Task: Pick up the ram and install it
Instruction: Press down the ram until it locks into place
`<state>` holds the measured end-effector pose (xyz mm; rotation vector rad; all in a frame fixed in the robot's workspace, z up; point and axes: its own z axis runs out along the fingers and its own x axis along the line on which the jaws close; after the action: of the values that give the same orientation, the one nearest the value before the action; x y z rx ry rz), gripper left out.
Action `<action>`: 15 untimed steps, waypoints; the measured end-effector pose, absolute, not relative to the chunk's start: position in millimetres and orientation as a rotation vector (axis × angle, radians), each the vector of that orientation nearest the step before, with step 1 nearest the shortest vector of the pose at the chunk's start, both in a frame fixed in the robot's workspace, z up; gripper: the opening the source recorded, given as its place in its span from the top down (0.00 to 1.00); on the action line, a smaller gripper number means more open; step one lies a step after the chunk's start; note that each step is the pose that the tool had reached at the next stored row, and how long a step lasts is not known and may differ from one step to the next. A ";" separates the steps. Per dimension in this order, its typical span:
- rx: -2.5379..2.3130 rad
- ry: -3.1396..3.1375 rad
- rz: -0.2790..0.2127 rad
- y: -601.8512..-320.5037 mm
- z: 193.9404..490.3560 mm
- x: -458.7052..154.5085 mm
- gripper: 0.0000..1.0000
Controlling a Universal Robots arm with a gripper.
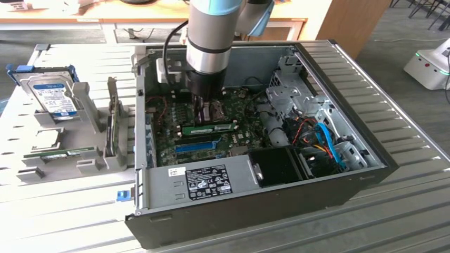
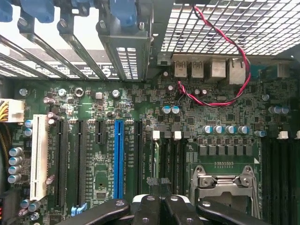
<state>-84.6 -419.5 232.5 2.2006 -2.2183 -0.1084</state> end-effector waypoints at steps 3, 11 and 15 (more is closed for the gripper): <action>2.200 -2.218 -0.108 -419.6 231.9 -84.6 0.89; 2.201 -2.218 -0.108 -419.5 230.2 -84.6 0.89; 2.200 -2.218 -0.108 -419.5 229.3 -84.6 0.89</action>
<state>-84.6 -419.5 229.3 2.2004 -2.2182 -0.1083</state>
